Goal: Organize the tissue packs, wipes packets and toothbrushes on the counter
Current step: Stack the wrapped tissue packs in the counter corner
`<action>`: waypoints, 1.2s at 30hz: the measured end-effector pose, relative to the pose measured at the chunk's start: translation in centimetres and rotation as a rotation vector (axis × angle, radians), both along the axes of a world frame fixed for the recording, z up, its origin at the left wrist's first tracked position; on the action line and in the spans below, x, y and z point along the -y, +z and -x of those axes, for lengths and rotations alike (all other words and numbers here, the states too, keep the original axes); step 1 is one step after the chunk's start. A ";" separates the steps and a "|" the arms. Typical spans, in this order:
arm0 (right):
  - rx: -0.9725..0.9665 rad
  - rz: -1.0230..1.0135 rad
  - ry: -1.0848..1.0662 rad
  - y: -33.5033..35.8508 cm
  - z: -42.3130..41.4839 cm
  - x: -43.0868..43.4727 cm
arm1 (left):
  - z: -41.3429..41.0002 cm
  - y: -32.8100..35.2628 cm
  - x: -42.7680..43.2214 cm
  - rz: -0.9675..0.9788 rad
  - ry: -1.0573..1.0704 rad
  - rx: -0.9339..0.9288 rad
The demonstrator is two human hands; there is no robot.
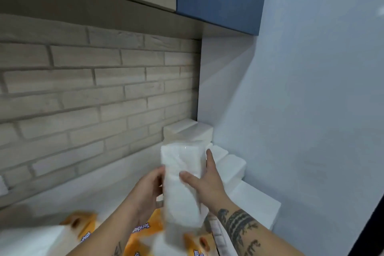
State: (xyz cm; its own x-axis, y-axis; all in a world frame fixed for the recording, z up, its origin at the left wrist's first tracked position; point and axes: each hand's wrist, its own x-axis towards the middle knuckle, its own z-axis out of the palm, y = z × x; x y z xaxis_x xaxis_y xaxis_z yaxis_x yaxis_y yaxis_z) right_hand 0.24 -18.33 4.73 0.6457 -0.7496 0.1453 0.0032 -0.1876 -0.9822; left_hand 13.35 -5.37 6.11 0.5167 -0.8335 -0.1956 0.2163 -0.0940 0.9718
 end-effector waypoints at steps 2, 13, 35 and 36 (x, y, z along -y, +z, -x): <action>-0.052 0.219 -0.008 0.2 -0.6 2.2 | -1.3 0.5 2.5 -0.018 0.108 -0.138; -0.231 1.143 0.063 -1.8 -2.6 12.2 | -5.8 2.0 10.8 -0.219 0.004 -0.354; 0.176 -0.357 -0.249 -5.2 -5.7 21.1 | -4.0 -4.5 22.8 0.078 0.124 -0.168; 0.167 -0.371 -0.259 -5.4 -6.0 21.7 | -4.0 -4.4 23.3 0.073 0.146 -0.172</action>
